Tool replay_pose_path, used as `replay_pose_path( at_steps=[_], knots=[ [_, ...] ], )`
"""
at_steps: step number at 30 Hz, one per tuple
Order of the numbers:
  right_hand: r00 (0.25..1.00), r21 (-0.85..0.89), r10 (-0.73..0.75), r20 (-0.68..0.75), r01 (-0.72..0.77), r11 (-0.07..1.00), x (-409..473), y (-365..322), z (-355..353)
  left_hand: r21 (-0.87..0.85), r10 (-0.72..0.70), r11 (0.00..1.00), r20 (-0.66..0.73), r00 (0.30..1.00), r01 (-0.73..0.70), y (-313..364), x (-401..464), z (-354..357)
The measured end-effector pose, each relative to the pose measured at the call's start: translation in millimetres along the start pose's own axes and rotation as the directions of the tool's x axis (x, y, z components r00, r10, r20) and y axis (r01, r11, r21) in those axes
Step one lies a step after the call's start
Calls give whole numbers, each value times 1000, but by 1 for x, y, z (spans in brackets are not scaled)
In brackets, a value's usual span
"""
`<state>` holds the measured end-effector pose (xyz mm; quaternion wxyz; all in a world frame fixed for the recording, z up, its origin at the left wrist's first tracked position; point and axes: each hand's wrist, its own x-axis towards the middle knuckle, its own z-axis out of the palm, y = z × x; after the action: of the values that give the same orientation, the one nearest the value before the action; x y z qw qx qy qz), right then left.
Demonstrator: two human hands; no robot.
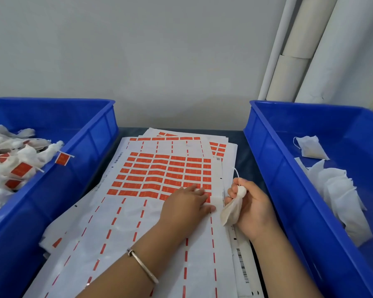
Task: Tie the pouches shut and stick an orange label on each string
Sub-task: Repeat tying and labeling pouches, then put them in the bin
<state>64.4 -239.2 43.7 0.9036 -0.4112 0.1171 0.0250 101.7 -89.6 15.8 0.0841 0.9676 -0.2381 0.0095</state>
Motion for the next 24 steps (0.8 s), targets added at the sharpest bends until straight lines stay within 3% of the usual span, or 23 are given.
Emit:
replay_pose_path(
  at_steps=[2, 4, 6, 8, 11, 18, 24],
  knots=[
    [1000, -77, -6, -18, 4, 997, -1, -1, 1, -28, -9, 1000, 4, 1000, 9, -1, -1, 0],
    [991, -327, -64, -117, 22, 945, 1, -3, 0, -90, -16, 996, 7, 1000, 16, -1, -3, 0],
    [970, -624, -139, -199, -16, 781, 3, -3, -1, -149, -16, 989, -16, 1000, 13, -2, -5, 0],
    [965, -767, -146, -218, -77, 637, 4, 0, -1, -221, -55, 974, -51, 997, 42, -3, -7, 1],
    [969, -813, -120, -216, -111, 571, 6, 1, -3, -320, -137, 941, -75, 988, 107, -4, -9, 1],
    [981, -795, -111, -159, -61, 603, 7, -3, -4, -449, -173, 889, -146, 974, 90, -5, -12, 2],
    [998, -731, -10, -57, -35, 681, 2, -3, -2, -494, -154, 869, -196, 968, 39, -3, -14, -2]
  ],
)
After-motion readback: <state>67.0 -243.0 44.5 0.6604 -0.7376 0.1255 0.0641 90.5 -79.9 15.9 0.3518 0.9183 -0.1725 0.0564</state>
